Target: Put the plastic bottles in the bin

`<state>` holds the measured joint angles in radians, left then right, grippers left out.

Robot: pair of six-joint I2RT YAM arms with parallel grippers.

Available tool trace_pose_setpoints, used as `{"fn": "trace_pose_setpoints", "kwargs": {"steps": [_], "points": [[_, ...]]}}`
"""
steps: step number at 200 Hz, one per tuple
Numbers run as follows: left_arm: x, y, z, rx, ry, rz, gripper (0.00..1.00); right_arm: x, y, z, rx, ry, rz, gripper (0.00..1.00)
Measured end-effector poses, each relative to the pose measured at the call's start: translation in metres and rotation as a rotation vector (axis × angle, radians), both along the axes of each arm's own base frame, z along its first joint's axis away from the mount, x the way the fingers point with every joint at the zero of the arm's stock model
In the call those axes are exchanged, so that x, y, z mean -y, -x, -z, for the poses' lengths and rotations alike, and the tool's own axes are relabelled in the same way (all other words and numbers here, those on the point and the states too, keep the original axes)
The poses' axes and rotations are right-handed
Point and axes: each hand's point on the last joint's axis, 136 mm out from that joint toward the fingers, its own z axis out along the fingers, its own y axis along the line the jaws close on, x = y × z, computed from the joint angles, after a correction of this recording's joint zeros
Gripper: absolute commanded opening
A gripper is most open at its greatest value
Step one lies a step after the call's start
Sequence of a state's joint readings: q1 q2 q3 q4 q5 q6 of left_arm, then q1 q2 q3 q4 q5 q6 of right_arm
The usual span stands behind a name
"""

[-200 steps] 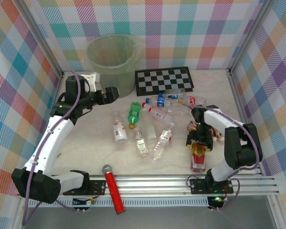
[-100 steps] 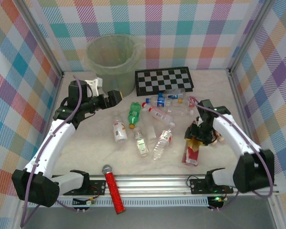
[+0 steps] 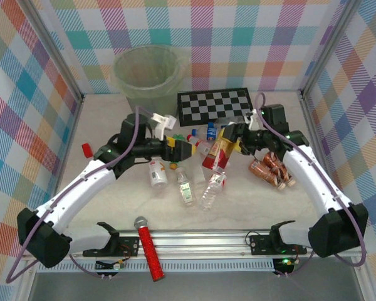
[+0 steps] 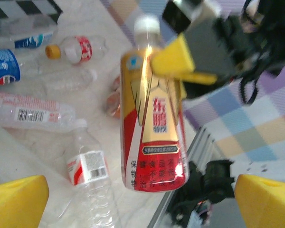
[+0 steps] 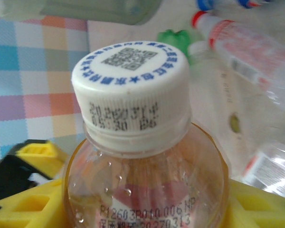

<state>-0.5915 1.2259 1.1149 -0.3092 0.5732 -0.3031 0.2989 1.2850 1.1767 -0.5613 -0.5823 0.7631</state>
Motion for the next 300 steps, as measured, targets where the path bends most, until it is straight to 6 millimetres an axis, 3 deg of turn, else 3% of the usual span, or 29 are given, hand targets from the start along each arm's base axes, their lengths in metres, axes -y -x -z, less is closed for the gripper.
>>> {"fn": "trace_pose_setpoints", "kwargs": {"steps": [54,143,177,203,228,238,262,286,300], "points": [[0.023,-0.017,0.036,-0.022,-0.137,0.007,1.0,-0.034,-0.001,-0.005,0.007,-0.044,-0.085,0.59],[0.038,-0.011,0.038,-0.021,-0.145,0.041,1.0,-0.044,-0.015,-0.003,0.021,-0.073,-0.086,0.57],[0.043,-0.018,0.054,-0.049,-0.179,0.035,0.81,-0.046,-0.02,-0.005,0.032,-0.084,-0.084,0.57],[0.046,-0.019,0.051,-0.042,-0.174,0.036,0.7,-0.046,-0.022,-0.004,0.035,-0.081,-0.079,0.57],[0.045,-0.021,0.048,-0.036,-0.176,0.028,0.58,-0.045,-0.025,-0.005,0.045,-0.081,-0.072,0.7],[0.045,-0.021,0.048,-0.033,-0.18,0.029,0.56,-0.045,-0.025,-0.005,0.05,-0.077,-0.072,0.85],[0.042,-0.022,0.051,-0.039,-0.196,0.016,0.53,-0.043,-0.024,-0.004,0.045,-0.073,-0.074,0.98],[0.041,-0.024,0.051,-0.034,-0.206,0.004,0.53,-0.035,-0.026,-0.006,0.048,-0.059,-0.071,0.99],[0.039,-0.027,0.049,-0.026,-0.22,-0.006,0.53,-0.019,-0.028,-0.009,0.054,-0.048,-0.038,0.99]]}}
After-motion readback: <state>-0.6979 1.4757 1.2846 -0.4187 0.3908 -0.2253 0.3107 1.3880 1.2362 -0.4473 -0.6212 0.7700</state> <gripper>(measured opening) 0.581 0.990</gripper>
